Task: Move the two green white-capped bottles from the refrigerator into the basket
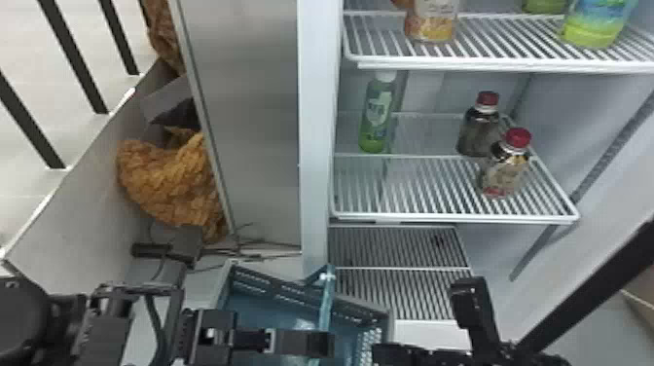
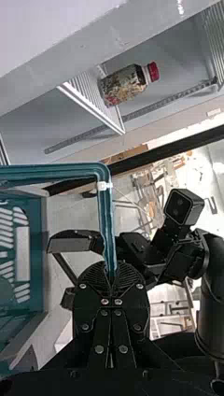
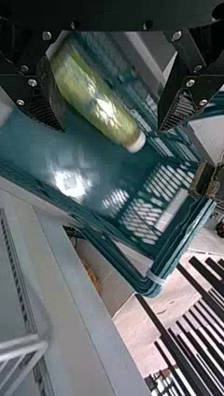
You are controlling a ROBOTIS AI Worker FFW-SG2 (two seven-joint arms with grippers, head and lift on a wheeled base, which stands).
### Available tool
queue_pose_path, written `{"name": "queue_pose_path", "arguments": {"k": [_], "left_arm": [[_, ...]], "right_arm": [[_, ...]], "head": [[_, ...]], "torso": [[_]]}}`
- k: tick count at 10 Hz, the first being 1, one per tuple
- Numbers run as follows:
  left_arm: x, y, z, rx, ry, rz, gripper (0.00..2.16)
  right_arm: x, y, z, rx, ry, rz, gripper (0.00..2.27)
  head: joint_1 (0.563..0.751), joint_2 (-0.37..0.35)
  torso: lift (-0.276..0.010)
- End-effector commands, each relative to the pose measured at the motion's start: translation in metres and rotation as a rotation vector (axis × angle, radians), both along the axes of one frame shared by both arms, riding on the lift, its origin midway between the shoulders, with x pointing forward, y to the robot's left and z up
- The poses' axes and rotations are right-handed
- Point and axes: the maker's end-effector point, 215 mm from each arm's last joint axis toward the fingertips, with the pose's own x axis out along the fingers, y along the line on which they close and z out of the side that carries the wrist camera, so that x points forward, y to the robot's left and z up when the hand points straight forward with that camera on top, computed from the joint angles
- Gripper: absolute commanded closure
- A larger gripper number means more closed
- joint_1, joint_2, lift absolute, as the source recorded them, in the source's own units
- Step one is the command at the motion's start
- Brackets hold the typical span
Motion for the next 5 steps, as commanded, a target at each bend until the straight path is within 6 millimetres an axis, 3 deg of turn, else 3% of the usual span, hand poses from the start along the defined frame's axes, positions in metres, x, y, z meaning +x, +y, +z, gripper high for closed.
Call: {"name": "queue_pose_path", "arguments": {"k": [1, 3, 5], "left_arm": [[-0.001, -0.001, 0.000, -0.001, 0.001, -0.002, 1.16], [0.000, 0.000, 0.000, -0.001, 0.001, 0.000, 1.16], [-0.001, 0.000, 0.001, -0.006, 0.003, 0.000, 1.16]], "right_arm": [[0.010, -0.006, 0.009, -0.016, -0.053, -0.016, 0.33], [0.031, -0.026, 0.025, -0.073, -0.151, -0.060, 0.33], [0.057, -0.059, 0.057, -0.150, -0.294, -0.144, 0.34]], "head": [[0.695, -0.042], [0.695, -0.060], [0.695, -0.100]], "torso": [[-0.263], [-0.263], [-0.263]]}}
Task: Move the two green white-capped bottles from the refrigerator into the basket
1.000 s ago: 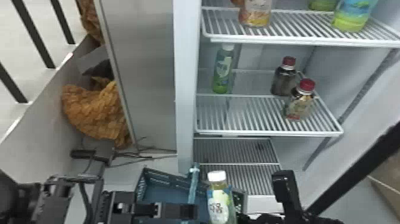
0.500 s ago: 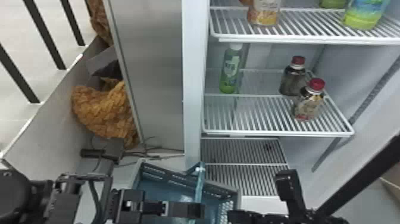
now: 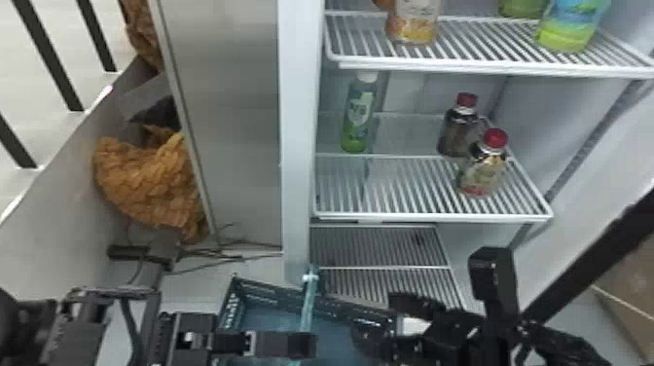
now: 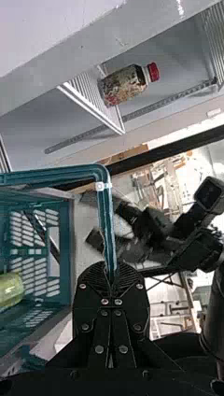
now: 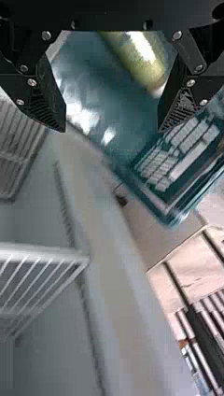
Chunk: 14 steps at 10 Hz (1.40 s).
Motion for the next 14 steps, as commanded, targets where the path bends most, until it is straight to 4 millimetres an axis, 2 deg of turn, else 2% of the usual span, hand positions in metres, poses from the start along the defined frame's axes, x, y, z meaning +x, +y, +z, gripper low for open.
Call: {"name": "queue_pose_path", "arguments": {"k": [1, 2, 4, 8, 10, 12, 14], "left_arm": [[0.000, 0.000, 0.000, -0.003, 0.001, -0.001, 1.16], [0.000, 0.000, 0.000, -0.001, 0.001, 0.000, 1.16], [-0.001, -0.001, 0.002, -0.006, 0.001, -0.002, 1.16], [-0.002, -0.002, 0.003, -0.012, 0.002, -0.006, 1.16], [-0.002, -0.002, 0.003, -0.014, 0.002, -0.006, 1.16], [-0.002, -0.002, 0.003, -0.014, 0.002, -0.006, 1.16], [-0.002, -0.004, 0.004, -0.014, -0.001, -0.012, 1.16]], "right_arm": [[0.019, -0.022, 0.026, -0.040, -0.112, -0.056, 0.35], [0.031, -0.031, 0.037, -0.043, -0.178, -0.085, 0.35], [0.047, -0.039, 0.046, -0.036, -0.276, -0.127, 0.35], [0.079, -0.049, 0.094, 0.013, -0.555, -0.223, 0.37], [0.084, -0.052, 0.104, 0.028, -0.606, -0.259, 0.36], [0.093, -0.051, 0.101, 0.049, -0.643, -0.301, 0.36], [0.110, -0.034, 0.106, 0.128, -0.707, -0.341, 0.36]], "head": [[0.695, -0.115], [0.695, -0.143], [0.695, -0.172], [0.695, -0.185], [0.695, -0.192], [0.695, -0.198], [0.695, -0.193]], "torso": [[-0.263], [-0.263], [-0.263], [-0.263], [-0.263], [-0.263], [-0.263]]}}
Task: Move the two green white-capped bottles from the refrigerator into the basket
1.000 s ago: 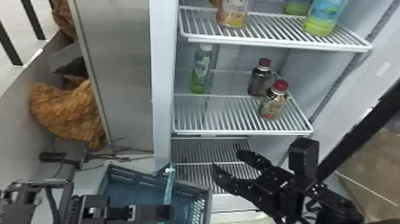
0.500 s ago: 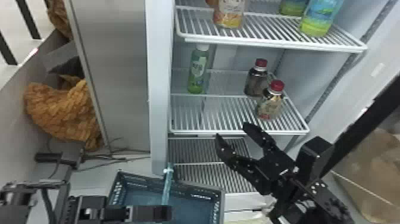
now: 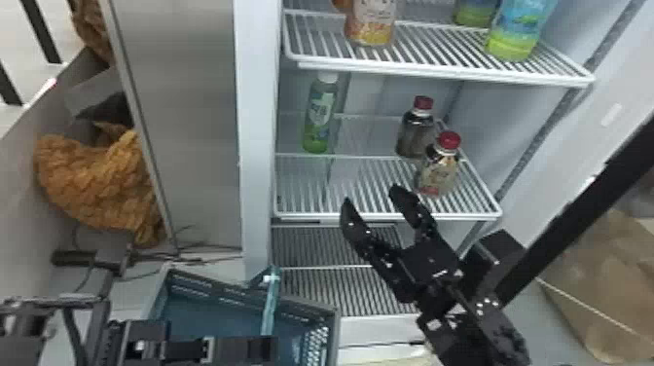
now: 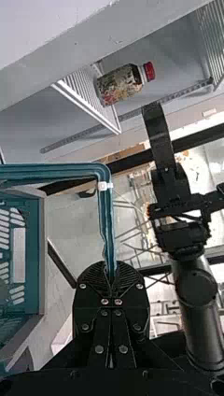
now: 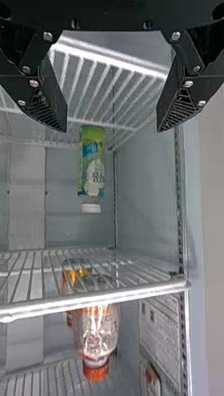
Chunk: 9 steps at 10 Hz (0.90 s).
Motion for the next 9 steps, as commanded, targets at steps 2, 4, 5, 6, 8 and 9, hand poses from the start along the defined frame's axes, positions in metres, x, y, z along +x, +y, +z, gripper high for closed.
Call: {"name": "queue_pose_path", "arguments": {"k": [2, 4, 5, 6, 8, 9], "left_arm": [[0.001, -0.002, 0.001, 0.004, -0.005, -0.006, 1.16], [0.002, -0.001, 0.001, 0.008, -0.010, -0.008, 1.16], [0.002, -0.001, 0.001, 0.008, -0.010, -0.008, 1.16], [0.003, -0.001, 0.001, 0.012, -0.012, -0.009, 1.16], [0.003, -0.002, 0.000, 0.015, -0.013, -0.012, 1.16], [0.003, -0.002, 0.000, 0.015, -0.013, -0.013, 1.16]], "right_arm": [[0.016, 0.016, -0.004, 0.049, -0.026, -0.004, 0.34], [0.027, 0.014, -0.013, 0.043, -0.013, -0.028, 0.26], [0.034, 0.009, -0.017, 0.036, -0.009, -0.042, 0.21], [0.041, 0.006, -0.017, 0.029, -0.013, -0.054, 0.15], [0.058, -0.001, -0.015, 0.021, -0.025, -0.078, 0.10], [0.067, -0.005, -0.021, 0.017, -0.021, -0.088, 0.10]], "head": [[0.695, -0.167], [0.695, -0.155], [0.695, -0.153], [0.695, -0.154], [0.695, -0.161], [0.695, -0.164]], "torso": [[-0.263], [-0.263], [-0.263], [-0.263], [-0.263], [-0.263]]}}
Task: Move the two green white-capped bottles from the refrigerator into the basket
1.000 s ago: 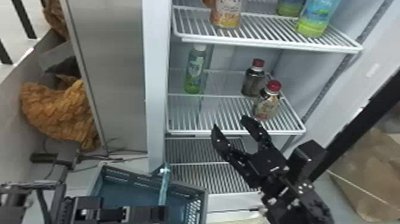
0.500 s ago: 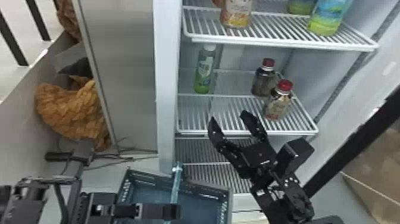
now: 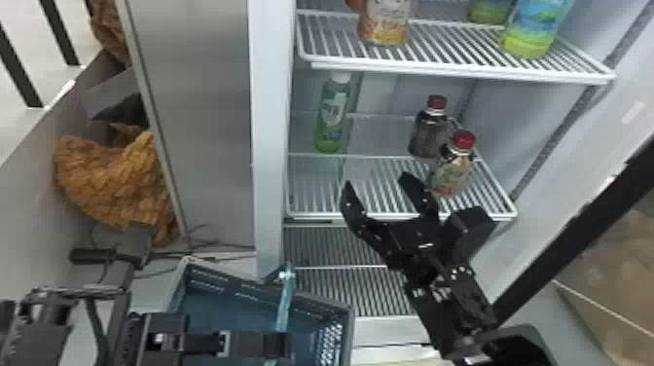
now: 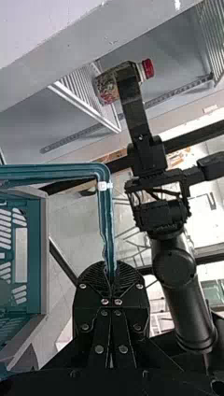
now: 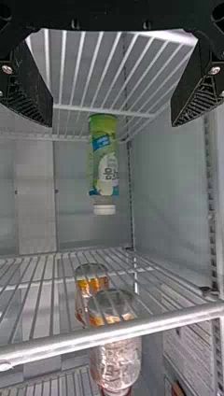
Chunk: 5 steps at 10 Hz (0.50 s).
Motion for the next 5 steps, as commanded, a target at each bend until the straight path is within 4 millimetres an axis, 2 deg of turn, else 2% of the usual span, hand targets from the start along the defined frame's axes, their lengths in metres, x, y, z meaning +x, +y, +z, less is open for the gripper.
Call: {"name": "queue_pose_path", "arguments": {"k": [1, 4, 5], "left_arm": [[0.002, -0.001, 0.002, 0.000, -0.005, -0.002, 1.16], [0.002, -0.001, 0.002, 0.001, -0.008, -0.006, 1.16], [0.002, -0.002, 0.003, 0.000, -0.008, -0.006, 1.16]], "right_arm": [[0.016, -0.005, -0.003, -0.004, -0.007, -0.011, 0.10], [0.051, -0.016, 0.008, -0.018, -0.050, -0.036, 0.10], [0.059, -0.018, 0.005, -0.020, -0.047, -0.039, 0.10]], "head": [[0.695, -0.166], [0.695, -0.174], [0.695, -0.178]], "torso": [[-0.263], [-0.263], [-0.263]]}}
